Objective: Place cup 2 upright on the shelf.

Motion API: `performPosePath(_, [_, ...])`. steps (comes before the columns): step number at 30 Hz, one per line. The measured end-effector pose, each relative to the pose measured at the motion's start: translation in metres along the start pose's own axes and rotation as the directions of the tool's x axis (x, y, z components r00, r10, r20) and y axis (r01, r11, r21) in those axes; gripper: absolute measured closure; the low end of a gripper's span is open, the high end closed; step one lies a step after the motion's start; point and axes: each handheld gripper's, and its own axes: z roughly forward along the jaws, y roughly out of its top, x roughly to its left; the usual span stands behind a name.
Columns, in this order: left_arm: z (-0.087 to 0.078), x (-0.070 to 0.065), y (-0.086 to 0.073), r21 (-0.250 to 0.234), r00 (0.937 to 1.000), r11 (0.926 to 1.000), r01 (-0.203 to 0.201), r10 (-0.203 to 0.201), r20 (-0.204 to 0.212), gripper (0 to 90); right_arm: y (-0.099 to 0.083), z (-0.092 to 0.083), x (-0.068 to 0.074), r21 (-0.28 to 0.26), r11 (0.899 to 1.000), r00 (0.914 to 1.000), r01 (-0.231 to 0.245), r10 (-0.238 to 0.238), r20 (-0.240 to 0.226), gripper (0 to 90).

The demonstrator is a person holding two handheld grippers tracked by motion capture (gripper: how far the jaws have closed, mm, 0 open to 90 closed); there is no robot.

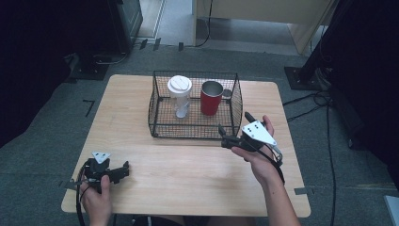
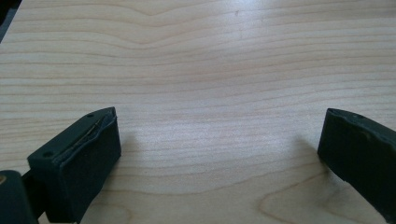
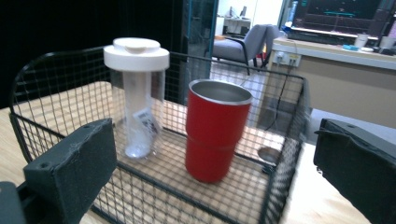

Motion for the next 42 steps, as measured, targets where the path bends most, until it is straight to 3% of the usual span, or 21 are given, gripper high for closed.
performPosePath(18, [0.000, -0.001, 0.000, -0.001, 1.0000, 1.0000, 0.000, 0.000, 0.001, 0.1, -0.049, -0.051, -0.037, 0.051, 0.998, 0.9946, -0.043, 0.038, 0.096, 0.0])
performPosePath(30, [0.000, 0.000, 0.000, 0.000, 1.0000, 1.0000, -0.002, 0.002, 0.001, 0.1, -0.084, -0.081, -0.062, 0.098, 0.992, 0.9842, -0.078, 0.061, 0.166, 0.0])
performPosePath(34, [0.000, 0.000, 0.000, 0.000, 1.0000, 1.0000, -0.002, 0.002, 0.002, 0.1, -0.096, -0.091, -0.069, 0.118, 0.987, 0.9778, -0.109, 0.085, 0.192, 0.0])
performPosePath(42, [0.000, -0.002, 0.000, 0.001, 0.9999, 1.0000, -0.007, 0.007, 0.008, 0.1, -0.116, -0.109, -0.079, 0.194, 0.975, 0.9661, -0.110, 0.059, 0.251, 0.0])
